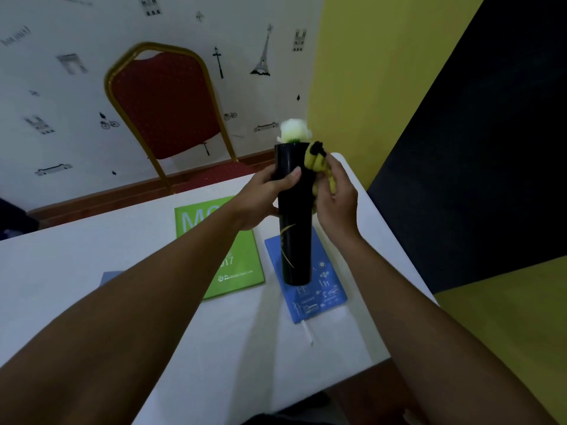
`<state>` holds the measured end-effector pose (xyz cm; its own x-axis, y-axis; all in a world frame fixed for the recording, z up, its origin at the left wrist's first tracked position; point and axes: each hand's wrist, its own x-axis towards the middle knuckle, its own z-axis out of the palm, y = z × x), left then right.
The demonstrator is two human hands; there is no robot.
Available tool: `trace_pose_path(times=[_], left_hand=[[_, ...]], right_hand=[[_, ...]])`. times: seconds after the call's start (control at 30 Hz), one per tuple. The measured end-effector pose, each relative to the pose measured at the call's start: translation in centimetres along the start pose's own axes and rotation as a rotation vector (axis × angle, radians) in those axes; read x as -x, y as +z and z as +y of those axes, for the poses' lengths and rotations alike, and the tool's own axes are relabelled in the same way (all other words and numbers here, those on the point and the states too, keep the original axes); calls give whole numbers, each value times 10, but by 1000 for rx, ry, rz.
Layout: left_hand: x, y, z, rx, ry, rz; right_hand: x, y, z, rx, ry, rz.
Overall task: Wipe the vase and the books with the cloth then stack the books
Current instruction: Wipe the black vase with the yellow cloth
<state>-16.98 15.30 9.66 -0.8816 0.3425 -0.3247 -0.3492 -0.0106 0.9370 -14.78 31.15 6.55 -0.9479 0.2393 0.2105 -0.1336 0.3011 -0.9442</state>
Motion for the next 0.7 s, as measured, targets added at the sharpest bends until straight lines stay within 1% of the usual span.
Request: trace_pose_path(times=[0.1, 0.17, 0.27, 0.37, 0.47, 0.57, 0.63, 0.7], left_hand=[[-1, -5, 7, 12, 43, 45], [-3, -10, 14, 44, 75, 80], [-3, -14, 22, 53, 102, 71], [-5, -7, 20, 99, 101, 84], [-6, 5, 19, 82, 87, 100], [-9, 14, 21, -58, 117, 162], [-12, 15, 20, -86, 134, 216], [-14, 13, 18, -69, 127, 251]], right_hand=[[41, 7, 13, 3, 123, 13], [78, 8, 25, -28, 165, -3], [110, 7, 35, -107, 188, -43], [112, 12, 34, -117, 178, -14], [111, 16, 36, -44, 103, 80], [111, 16, 45, 80, -25, 136], [113, 16, 47, 104, -75, 124], [111, 16, 40, 46, -86, 71]])
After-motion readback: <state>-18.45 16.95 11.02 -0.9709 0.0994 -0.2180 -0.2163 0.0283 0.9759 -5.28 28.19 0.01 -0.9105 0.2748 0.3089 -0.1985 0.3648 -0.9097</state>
